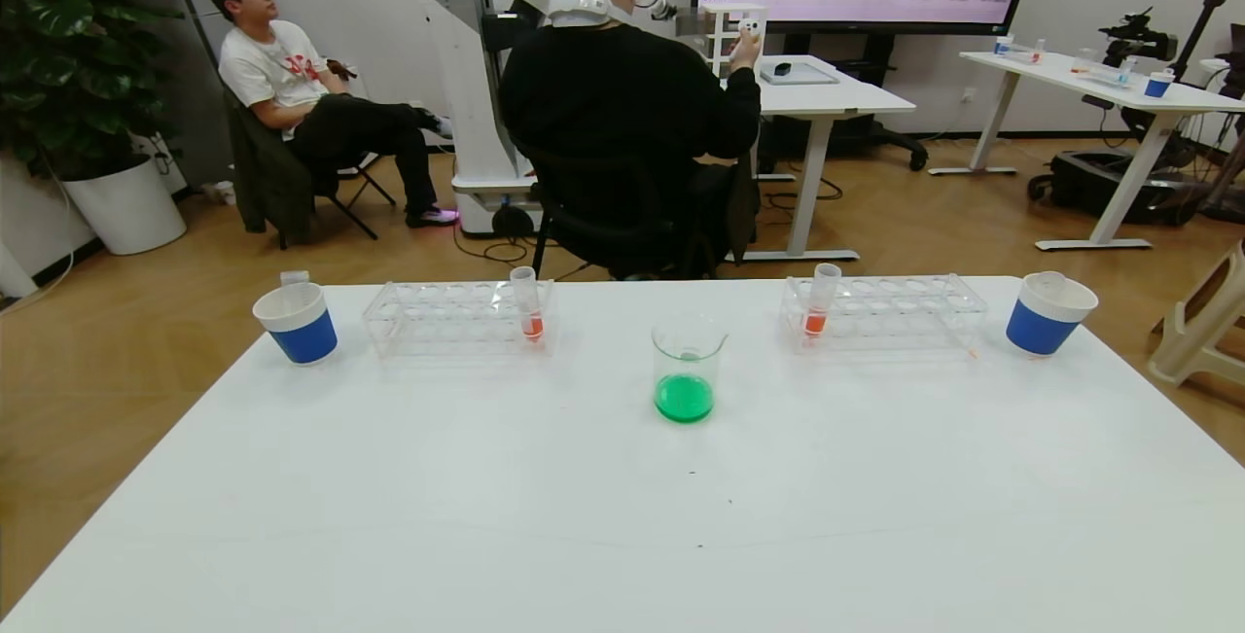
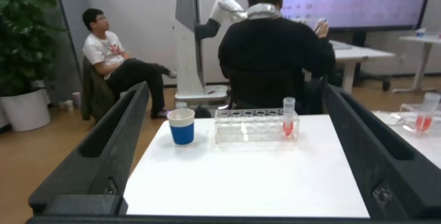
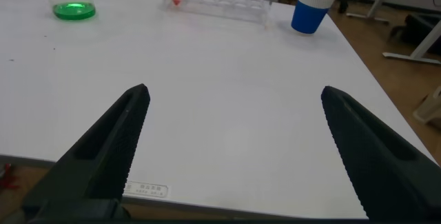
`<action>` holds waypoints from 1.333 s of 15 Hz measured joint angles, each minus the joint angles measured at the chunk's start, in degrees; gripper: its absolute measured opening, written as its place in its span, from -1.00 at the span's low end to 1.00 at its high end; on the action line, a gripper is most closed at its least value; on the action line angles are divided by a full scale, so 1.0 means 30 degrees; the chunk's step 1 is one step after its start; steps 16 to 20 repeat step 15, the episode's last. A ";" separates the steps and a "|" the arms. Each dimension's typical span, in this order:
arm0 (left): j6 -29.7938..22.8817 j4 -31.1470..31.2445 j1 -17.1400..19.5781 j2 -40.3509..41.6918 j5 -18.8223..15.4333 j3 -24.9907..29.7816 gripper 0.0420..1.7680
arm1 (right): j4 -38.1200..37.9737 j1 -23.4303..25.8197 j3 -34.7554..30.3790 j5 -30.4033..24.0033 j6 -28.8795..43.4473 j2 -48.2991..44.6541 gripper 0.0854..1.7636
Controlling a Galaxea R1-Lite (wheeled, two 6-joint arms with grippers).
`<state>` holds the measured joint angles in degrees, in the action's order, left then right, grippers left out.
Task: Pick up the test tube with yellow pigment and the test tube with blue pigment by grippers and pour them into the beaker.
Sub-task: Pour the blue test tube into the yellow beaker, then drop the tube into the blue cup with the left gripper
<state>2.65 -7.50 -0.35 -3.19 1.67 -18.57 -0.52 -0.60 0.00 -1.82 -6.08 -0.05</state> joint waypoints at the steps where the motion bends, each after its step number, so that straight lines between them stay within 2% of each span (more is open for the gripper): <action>1: -0.0488 -0.1158 0.0016 0.0386 -0.0183 0.1081 0.98 | 0.0004 0.0000 0.0000 0.0008 0.0000 0.0000 0.97; 3: -0.0532 -0.2601 0.0020 0.0845 -0.0358 0.3763 0.98 | 0.0000 0.0000 0.0000 0.0000 -0.0008 0.0000 0.97; 4: -0.0248 -0.2450 0.0037 0.0955 -0.0419 0.4803 0.98 | 0.0004 0.0000 0.0000 0.0000 -0.0008 0.0000 0.97; 6: 0.0037 0.1097 0.0028 0.1057 -0.0683 0.5868 0.98 | 0.0004 0.0000 0.0000 0.0000 0.0000 0.0000 0.97; 7: 0.0126 0.2588 0.0028 0.1065 -0.0922 0.6018 0.98 | 0.0000 0.0000 0.0000 0.0000 -0.0008 0.0000 0.97; 8: 0.0191 0.2975 0.0028 0.1089 -0.1052 0.6014 0.98 | 0.0000 0.0008 0.0000 0.0000 -0.0008 0.0000 0.97; 10: 0.0272 0.2727 0.0028 0.1097 -0.1069 0.6116 0.98 | 0.0012 0.0000 0.0000 0.0000 0.0000 0.0000 0.97; 13: -0.0610 0.2588 0.0020 0.1101 -0.0813 0.6173 0.98 | 0.0000 0.0000 0.0000 0.0000 -0.0008 0.0000 0.97; 20: -0.0654 0.2580 0.0020 0.1101 -0.0784 0.6189 0.98 | 0.0000 -0.0008 0.0000 0.0012 0.0024 0.0000 0.97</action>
